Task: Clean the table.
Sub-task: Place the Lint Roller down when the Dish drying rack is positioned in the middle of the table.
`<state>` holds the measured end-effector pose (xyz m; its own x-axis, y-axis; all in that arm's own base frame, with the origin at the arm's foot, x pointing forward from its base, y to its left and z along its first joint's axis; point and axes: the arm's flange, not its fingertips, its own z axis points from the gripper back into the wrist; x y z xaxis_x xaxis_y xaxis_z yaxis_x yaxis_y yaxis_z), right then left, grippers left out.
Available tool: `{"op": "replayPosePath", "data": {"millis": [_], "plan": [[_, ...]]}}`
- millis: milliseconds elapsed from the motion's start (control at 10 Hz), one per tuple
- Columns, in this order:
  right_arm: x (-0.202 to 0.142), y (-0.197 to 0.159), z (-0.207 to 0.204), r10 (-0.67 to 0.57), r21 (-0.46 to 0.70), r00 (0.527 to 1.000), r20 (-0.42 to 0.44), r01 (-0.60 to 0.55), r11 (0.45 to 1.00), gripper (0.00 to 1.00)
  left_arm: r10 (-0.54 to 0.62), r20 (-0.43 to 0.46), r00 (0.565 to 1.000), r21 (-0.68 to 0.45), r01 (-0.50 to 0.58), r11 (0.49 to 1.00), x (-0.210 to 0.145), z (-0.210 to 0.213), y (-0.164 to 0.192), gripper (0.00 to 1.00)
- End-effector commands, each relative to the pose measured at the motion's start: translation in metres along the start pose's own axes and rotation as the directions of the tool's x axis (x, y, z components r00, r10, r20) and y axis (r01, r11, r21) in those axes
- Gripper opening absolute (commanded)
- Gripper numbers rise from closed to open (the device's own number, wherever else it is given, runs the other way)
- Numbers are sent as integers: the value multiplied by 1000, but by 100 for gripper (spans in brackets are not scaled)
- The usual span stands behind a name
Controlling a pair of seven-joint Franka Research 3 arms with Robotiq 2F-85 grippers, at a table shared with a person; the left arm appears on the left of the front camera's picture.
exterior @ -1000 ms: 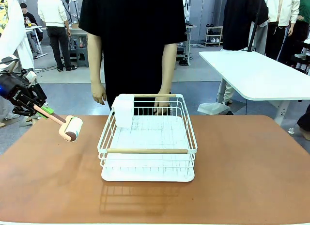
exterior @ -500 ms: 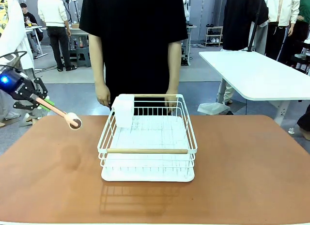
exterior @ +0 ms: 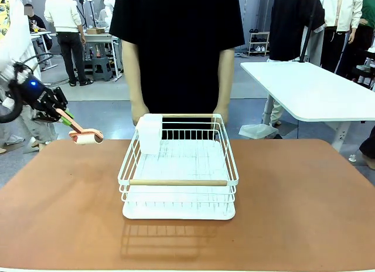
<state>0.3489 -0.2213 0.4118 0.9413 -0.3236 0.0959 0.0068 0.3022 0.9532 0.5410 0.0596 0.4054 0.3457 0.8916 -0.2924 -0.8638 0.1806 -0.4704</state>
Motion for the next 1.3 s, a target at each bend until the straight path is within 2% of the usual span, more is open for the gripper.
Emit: {"op": "replayPosePath", "data": {"millis": [0, 300, 600, 800, 900, 1000, 1100, 1200], "plan": [[0, 3, 0, 14, 17, 1000, 6, -14, 1000, 100, 67, 146, 987, -38, -62, 997, -11, -19, 16, 22], [0, 3, 0, 14, 17, 1000, 6, -14, 1000, 100, 91, 236, 968, -123, -63, 990, -20, -31, 42, 22], [0, 3, 0, 14, 17, 1000, 6, -14, 1000, 100, 131, 244, 961, -135, -100, 986, -11, -47, 62, 22], [0, 3, 0, 14, 17, 1000, 6, -14, 1000, 100, 112, 248, 962, -110, -87, 990, -16, -54, 72, 22], [0, 3, 0, 14, 17, 1000, 6, -14, 1000, 100, 114, 295, 949, -106, -86, 991, -18, -58, 73, 22], [0, 3, 0, 14, 17, 1000, 6, -14, 1000, 100, 113, 299, 948, -87, -90, 992, -20, -60, 74, 22], [0, 3, 0, 14, 17, 1000, 6, -14, 1000, 100, 105, 286, 952, -77, -86, 993, -24, -57, 75, 58], [0, 3, 0, 14, 17, 1000, 6, -14, 1000, 100, 62, 256, 965, -26, -57, 998, -27, -53, 78, 69]]}}
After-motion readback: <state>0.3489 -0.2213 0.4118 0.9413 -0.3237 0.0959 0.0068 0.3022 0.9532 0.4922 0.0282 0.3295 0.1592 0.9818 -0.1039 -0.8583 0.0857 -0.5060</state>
